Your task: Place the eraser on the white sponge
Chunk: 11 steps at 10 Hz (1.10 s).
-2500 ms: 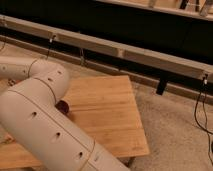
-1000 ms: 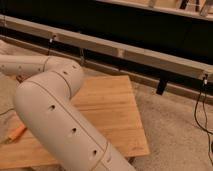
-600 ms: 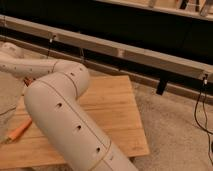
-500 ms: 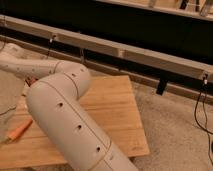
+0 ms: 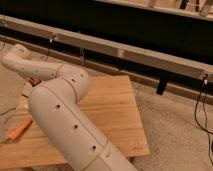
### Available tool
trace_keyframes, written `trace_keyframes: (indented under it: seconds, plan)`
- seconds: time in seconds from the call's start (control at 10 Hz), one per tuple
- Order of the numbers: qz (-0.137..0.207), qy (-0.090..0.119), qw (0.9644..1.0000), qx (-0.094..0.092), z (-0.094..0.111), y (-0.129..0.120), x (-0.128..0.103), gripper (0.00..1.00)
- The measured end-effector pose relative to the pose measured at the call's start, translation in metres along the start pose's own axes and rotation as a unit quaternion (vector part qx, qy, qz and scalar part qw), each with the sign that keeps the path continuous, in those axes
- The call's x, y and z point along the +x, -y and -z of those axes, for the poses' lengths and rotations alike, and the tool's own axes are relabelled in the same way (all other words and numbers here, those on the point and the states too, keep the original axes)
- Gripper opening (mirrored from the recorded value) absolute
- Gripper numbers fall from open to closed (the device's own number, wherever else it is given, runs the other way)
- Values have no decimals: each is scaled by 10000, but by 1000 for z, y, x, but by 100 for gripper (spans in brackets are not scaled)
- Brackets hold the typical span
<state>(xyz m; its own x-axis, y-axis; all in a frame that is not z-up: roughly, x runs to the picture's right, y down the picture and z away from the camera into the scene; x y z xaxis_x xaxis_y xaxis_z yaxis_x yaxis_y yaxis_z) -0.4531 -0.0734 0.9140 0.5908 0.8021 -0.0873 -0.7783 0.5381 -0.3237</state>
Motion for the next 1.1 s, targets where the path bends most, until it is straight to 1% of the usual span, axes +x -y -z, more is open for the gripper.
trace_keyframes:
  seconds: [0.3, 0.6, 0.8, 1.1]
  plan:
    - [75, -53, 9999, -107, -16, -2, -3, 0]
    - [248, -139, 9993, -224, -29, -6, -6, 0]
    - [336, -154, 9989, -274, -33, -9, -9, 0]
    - [435, -115, 9984, -343, -36, -15, -15, 0]
